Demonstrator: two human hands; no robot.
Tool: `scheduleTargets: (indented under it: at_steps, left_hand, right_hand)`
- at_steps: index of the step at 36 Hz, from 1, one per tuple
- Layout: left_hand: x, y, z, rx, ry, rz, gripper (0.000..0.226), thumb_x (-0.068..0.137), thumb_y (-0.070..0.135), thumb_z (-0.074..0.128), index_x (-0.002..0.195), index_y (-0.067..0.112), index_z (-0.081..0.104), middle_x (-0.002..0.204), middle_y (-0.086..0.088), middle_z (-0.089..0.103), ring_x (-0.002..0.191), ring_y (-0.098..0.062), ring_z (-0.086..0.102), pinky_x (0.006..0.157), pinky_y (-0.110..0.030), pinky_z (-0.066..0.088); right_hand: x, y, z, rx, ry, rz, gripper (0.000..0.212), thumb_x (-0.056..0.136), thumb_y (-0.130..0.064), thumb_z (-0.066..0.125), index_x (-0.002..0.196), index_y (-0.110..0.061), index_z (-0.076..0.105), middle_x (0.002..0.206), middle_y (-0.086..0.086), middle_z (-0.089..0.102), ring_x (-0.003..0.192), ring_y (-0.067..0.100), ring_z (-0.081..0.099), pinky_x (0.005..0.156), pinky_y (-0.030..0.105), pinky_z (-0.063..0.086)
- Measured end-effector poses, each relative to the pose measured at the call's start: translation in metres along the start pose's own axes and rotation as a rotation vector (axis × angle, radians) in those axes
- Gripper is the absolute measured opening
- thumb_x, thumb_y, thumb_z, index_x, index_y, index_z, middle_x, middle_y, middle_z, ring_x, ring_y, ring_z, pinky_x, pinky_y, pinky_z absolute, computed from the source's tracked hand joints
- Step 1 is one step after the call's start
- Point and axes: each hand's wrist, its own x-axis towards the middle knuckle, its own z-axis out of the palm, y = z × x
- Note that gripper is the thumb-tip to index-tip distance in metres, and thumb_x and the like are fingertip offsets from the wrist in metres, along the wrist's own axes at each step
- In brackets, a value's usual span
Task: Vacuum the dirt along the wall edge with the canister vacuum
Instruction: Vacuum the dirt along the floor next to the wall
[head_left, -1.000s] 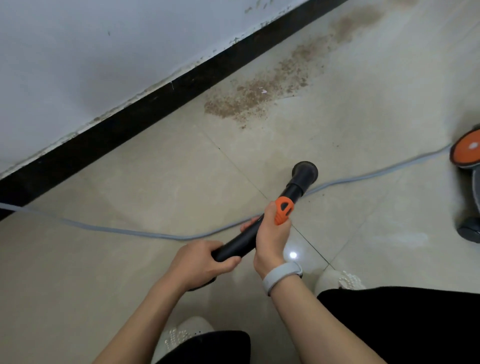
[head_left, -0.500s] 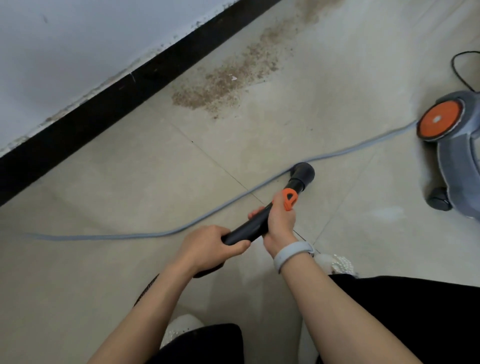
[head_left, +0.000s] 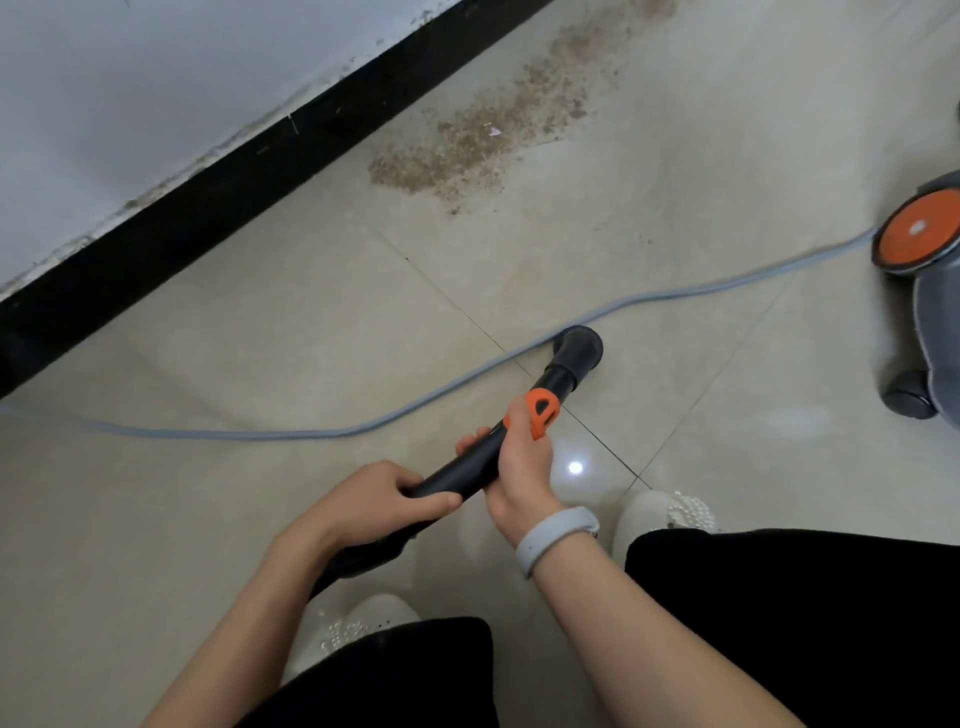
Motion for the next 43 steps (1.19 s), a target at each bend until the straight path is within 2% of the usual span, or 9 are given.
scheduleTargets:
  at_steps: [9,15,21,26,30,34,36,40,43]
  left_hand:
    - [-0.004,-0.006,-0.006,0.392,0.247,0.022,0.068,0.056,0.086,0.039,0.066,0.022,0.061,0.055,0.008,0.063,0.054,-0.008,0.060,0.057,-0.028,0.045]
    - [-0.043,-0.060,-0.016,0.211,0.256,-0.118,0.049,0.054,0.085,0.044,0.064,0.040,0.062,0.049,0.008,0.062,0.044,-0.005,0.056,0.060,-0.026,0.044]
    - [-0.078,-0.094,-0.013,0.031,0.294,-0.207,0.056,0.053,0.083,0.053,0.063,0.029,0.064,0.046,0.002,0.059,0.040,-0.012,0.052,0.056,-0.027,0.041]
    - [-0.078,-0.087,0.001,-0.080,0.281,-0.198,0.058,0.052,0.080,0.058,0.062,0.024,0.066,0.049,0.002,0.060,0.041,-0.013,0.052,0.050,-0.023,0.039]
    - [-0.076,-0.088,0.004,-0.108,0.259,-0.179,0.053,0.053,0.080,0.057,0.061,0.028,0.066,0.051,0.004,0.060,0.042,-0.013,0.051,0.049,-0.022,0.039]
    - [-0.072,-0.084,0.004,-0.068,0.242,-0.169,0.057,0.052,0.083,0.053,0.062,0.029,0.067,0.053,0.003,0.062,0.043,-0.012,0.053,0.052,-0.025,0.041]
    - [-0.067,-0.077,0.003,-0.032,0.234,-0.164,0.064,0.052,0.085,0.050,0.063,0.024,0.067,0.054,0.003,0.064,0.043,-0.011,0.055,0.054,-0.026,0.042]
    - [-0.051,-0.060,0.003,0.223,0.243,-0.104,0.065,0.064,0.086,0.038,0.072,0.026,0.063,0.059,0.013,0.066,0.046,-0.002,0.057,0.061,-0.026,0.047]
    - [-0.033,-0.042,0.008,0.403,0.291,-0.005,0.053,0.082,0.077,0.039,0.074,0.026,0.053,0.063,0.006,0.061,0.060,-0.009,0.057,0.057,-0.028,0.040]
  right_hand:
    - [0.008,0.003,-0.001,-0.013,-0.135,0.047,0.020,0.100,-0.026,0.049,0.092,-0.010,0.042,0.069,0.009,0.047,0.055,0.025,0.055,0.067,0.041,0.054]
    - [-0.015,0.058,0.014,-0.136,-0.227,0.141,0.017,0.101,-0.027,0.048,0.092,-0.013,0.046,0.067,0.009,0.057,0.058,0.022,0.066,0.065,0.037,0.055]
    - [-0.036,0.090,0.021,-0.229,-0.276,0.241,0.017,0.100,-0.028,0.049,0.089,-0.014,0.049,0.067,0.007,0.058,0.059,0.019,0.066,0.067,0.035,0.054]
    - [-0.024,0.075,0.019,-0.314,-0.176,0.164,0.021,0.096,-0.028,0.055,0.084,-0.012,0.050,0.065,0.007,0.060,0.055,0.020,0.065,0.061,0.032,0.055]
    - [0.001,0.048,0.028,-0.400,-0.055,0.068,0.036,0.095,-0.036,0.057,0.104,-0.001,0.052,0.093,0.020,0.064,0.092,0.038,0.067,0.087,0.052,0.055]
    - [0.017,0.029,0.038,-0.409,-0.048,0.078,0.031,0.097,-0.036,0.054,0.091,-0.005,0.050,0.055,0.008,0.063,0.049,0.021,0.064,0.054,0.033,0.055]
    - [0.021,0.027,0.041,-0.372,-0.022,0.057,0.032,0.098,-0.034,0.052,0.081,-0.008,0.045,0.054,0.007,0.055,0.037,0.016,0.057,0.045,0.028,0.051]
    - [0.028,0.017,0.035,-0.328,0.061,-0.018,0.035,0.100,-0.033,0.047,0.075,-0.008,0.042,0.060,0.007,0.044,0.039,0.017,0.052,0.047,0.029,0.048]
    - [0.034,0.005,0.016,-0.285,0.126,-0.020,0.037,0.102,-0.033,0.044,0.076,-0.007,0.041,0.064,0.010,0.047,0.047,0.020,0.055,0.051,0.033,0.050]
